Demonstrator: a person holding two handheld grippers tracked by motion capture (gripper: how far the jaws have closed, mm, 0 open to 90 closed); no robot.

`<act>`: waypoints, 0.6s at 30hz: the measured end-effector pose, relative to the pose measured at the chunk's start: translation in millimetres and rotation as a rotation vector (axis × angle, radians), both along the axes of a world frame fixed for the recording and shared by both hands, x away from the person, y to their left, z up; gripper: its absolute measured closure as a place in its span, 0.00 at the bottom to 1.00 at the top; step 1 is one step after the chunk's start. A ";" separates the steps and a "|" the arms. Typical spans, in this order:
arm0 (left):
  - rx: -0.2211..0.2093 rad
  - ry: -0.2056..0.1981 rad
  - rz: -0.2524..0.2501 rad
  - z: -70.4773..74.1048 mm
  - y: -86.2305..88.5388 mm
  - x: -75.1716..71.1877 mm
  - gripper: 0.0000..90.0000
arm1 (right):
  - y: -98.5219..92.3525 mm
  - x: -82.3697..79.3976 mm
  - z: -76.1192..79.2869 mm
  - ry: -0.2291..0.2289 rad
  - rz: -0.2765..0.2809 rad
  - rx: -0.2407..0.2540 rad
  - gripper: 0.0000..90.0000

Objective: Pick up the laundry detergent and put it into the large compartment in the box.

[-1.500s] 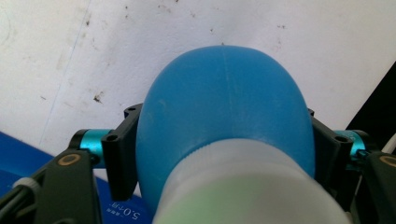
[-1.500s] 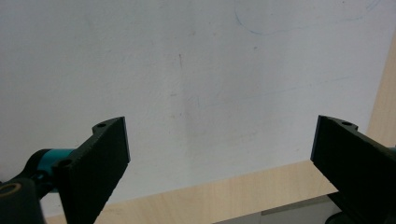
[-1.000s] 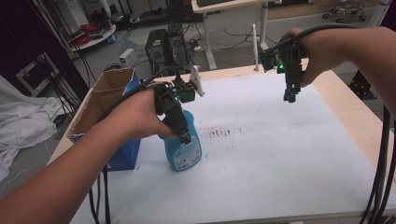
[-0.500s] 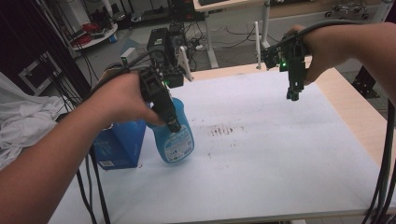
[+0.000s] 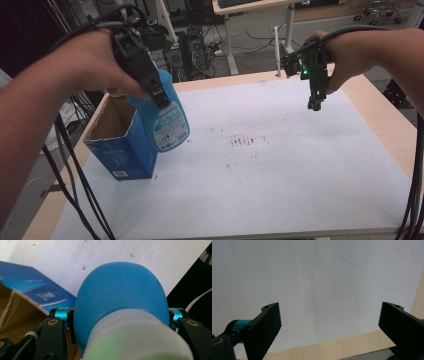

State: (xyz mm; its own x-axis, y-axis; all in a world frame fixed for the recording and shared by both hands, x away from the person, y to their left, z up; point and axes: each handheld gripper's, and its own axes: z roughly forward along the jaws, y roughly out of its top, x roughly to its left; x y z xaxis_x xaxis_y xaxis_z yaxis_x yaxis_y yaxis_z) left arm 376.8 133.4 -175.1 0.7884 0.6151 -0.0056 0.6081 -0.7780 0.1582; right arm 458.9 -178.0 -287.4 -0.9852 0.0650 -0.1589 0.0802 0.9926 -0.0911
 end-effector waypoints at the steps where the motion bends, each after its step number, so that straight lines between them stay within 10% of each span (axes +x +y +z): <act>1: 0.002 0.001 0.011 4.8 3.0 0.5 0.44 | 1.0 0.2 -0.7 0.002 0.001 0.001 0.04; 18: 0.008 -0.016 0.228 63.0 61.8 16.9 0.44 | 7.8 -2.5 0.4 0.002 0.010 0.006 0.04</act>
